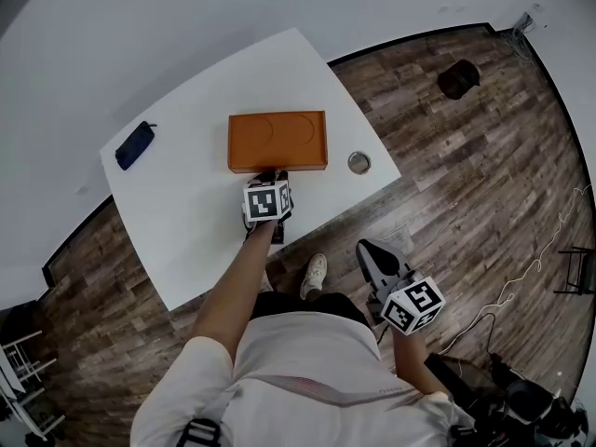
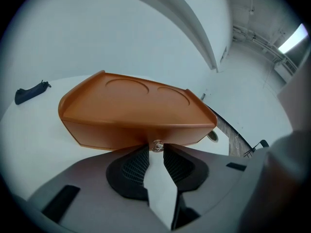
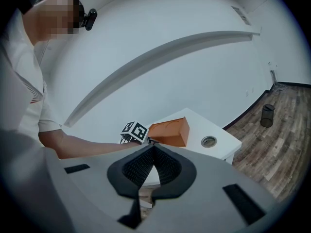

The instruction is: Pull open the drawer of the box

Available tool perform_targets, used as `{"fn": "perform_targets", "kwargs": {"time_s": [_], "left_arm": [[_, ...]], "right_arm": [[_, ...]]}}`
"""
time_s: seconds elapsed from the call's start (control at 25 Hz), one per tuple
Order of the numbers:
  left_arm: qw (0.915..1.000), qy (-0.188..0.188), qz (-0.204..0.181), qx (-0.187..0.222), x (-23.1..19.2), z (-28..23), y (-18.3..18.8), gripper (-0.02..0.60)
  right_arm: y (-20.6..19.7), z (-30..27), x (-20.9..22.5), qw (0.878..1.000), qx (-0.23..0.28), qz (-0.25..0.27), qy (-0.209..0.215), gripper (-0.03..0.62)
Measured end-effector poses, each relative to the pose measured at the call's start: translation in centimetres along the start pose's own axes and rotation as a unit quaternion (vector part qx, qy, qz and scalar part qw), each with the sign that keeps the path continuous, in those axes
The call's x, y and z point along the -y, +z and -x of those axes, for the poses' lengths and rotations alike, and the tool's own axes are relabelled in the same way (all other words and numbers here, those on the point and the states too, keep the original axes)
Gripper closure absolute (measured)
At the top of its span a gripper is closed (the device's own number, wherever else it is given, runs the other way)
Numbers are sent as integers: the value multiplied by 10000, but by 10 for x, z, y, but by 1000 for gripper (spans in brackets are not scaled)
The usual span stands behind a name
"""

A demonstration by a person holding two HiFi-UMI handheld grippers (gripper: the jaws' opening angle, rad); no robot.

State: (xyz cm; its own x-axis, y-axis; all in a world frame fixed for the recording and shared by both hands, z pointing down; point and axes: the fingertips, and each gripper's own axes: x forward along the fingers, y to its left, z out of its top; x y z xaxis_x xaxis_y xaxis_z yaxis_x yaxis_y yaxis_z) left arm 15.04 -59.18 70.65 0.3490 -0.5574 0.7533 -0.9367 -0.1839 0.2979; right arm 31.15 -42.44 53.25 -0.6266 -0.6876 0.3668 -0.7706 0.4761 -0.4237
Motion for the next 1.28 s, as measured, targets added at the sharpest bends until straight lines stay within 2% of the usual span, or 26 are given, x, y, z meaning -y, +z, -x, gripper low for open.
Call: {"fn": "perform_targets", "kwargs": {"time_s": [0.04, 0.16, 0.56, 1.28], "left_arm": [[10000, 5, 8, -34, 1, -1, 1, 485], [10000, 5, 11, -99, 2, -4, 2, 506], [10000, 12, 30, -84, 4, 0, -4, 506], [9991, -227, 133, -330, 13, 35, -61, 508]], "right_arm": [[1, 0, 2, 10000, 5, -9, -4, 595], [3, -4, 5, 10000, -3, -19, -4, 595], [1, -4, 7, 10000, -28, -35, 0, 595], [-7, -5, -9, 9999, -50, -2, 87, 595]]}}
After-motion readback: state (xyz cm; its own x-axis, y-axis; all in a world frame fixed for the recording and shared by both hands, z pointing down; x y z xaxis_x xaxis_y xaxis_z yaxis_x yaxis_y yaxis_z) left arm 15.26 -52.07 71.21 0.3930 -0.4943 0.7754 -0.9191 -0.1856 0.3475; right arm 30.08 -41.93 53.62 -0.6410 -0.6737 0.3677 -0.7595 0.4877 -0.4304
